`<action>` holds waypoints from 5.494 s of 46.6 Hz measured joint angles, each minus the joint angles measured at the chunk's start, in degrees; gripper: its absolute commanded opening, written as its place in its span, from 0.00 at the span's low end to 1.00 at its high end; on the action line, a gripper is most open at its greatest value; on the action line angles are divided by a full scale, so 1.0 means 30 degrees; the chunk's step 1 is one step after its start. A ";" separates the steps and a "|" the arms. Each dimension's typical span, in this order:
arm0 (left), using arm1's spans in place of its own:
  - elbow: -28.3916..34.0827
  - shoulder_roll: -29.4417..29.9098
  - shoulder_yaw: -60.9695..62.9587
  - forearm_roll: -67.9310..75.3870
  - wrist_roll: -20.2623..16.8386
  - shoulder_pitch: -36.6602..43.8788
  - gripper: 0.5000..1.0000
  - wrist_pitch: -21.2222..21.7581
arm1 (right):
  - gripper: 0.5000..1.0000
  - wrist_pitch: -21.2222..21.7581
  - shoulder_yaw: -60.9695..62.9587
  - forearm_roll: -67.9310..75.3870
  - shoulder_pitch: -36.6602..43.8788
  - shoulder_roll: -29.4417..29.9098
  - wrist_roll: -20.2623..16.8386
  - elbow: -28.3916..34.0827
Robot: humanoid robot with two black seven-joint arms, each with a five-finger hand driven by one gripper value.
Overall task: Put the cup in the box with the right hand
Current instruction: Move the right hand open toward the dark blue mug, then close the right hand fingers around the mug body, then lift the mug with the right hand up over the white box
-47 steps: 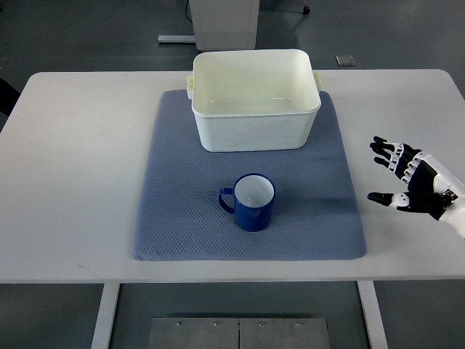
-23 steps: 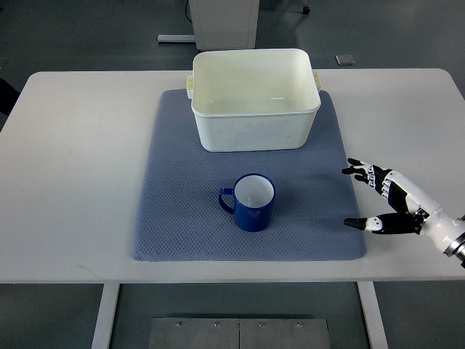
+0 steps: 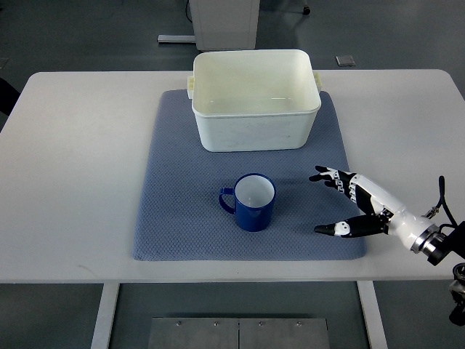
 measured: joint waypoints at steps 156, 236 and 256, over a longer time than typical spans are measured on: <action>0.0006 0.0000 0.0000 0.0000 -0.0002 0.0002 1.00 0.0000 | 0.00 -0.2958 -0.3228 0.1132 0.4098 0.6806 -0.2760 -0.2570; -0.0002 0.0000 0.0001 0.0000 0.0013 -0.0003 1.00 0.0004 | 0.00 -0.2826 -0.4249 0.5261 1.1539 0.4842 -0.1698 0.0406; 0.0009 0.0000 -0.0001 0.0001 -0.0003 -0.0006 1.00 -0.0001 | 0.00 -0.1394 -0.5033 0.8190 1.4703 0.7138 -0.2537 -0.4169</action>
